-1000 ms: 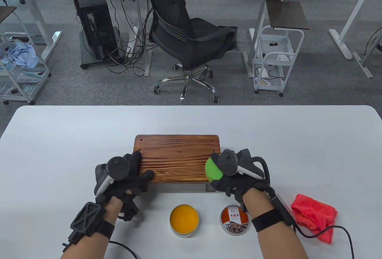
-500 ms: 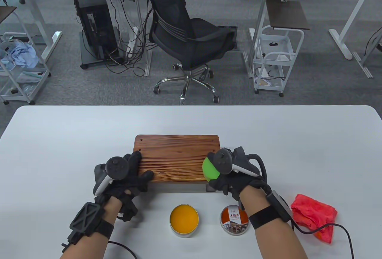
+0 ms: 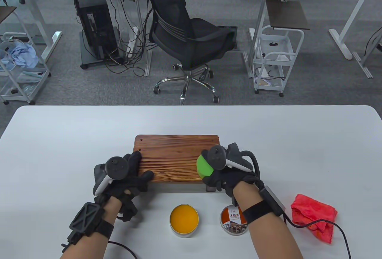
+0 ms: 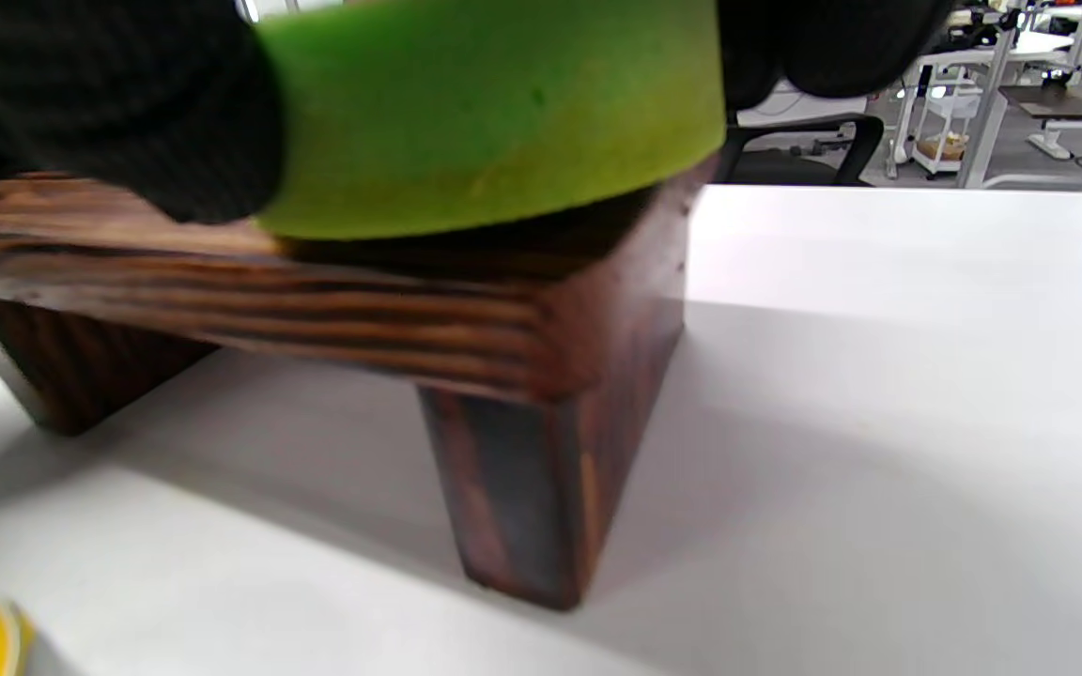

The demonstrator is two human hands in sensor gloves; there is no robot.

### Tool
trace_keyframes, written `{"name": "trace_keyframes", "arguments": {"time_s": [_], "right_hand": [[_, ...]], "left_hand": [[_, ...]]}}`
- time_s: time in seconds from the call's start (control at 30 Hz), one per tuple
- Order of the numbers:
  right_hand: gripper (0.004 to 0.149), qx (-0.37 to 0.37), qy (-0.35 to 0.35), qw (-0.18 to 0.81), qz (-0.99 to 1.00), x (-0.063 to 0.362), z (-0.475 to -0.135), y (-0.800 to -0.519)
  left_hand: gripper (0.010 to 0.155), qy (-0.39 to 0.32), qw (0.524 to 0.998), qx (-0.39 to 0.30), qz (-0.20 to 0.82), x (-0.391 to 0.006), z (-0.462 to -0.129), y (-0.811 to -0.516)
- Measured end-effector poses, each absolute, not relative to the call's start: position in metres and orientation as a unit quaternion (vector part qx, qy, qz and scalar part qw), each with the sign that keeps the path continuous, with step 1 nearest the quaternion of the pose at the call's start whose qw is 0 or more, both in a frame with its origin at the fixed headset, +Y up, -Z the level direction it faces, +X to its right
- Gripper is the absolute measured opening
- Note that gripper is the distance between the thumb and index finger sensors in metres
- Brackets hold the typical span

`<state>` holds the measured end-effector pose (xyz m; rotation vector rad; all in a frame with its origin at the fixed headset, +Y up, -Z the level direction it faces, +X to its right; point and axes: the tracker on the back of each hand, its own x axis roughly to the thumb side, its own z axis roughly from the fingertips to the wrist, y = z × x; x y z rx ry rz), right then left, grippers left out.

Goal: Dip and apply wood wax on stool

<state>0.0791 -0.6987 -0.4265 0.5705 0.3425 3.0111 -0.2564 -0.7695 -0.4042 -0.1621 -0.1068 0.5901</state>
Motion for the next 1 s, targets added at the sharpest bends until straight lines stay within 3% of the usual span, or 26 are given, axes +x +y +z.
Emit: {"name": "trace_keyframes", "arguments": {"time_s": [0.17, 0.37, 0.57, 0.77, 1.0], "right_hand": [[0.099, 0.231, 0.120, 0.030, 0.965, 0.073, -0.416, -0.698], [0.099, 0.191, 0.130, 0.037, 0.972, 0.073, -0.432, -0.696], [0.098, 0.239, 0.129, 0.019, 0.962, 0.053, -0.420, -0.695], [0.098, 0.211, 0.138, 0.018, 0.967, 0.046, -0.433, -0.691], [0.098, 0.251, 0.139, -0.005, 0.958, 0.030, -0.423, -0.688]], "left_hand": [[0.106, -0.051, 0.952, -0.079, 0.292, -0.256, -0.404, -0.770], [0.106, -0.051, 0.952, -0.080, 0.291, -0.257, -0.404, -0.770], [0.106, -0.052, 0.952, -0.082, 0.291, -0.256, -0.405, -0.770], [0.106, -0.051, 0.952, -0.082, 0.292, -0.256, -0.405, -0.771], [0.106, -0.051, 0.951, -0.081, 0.293, -0.256, -0.405, -0.771]]}}
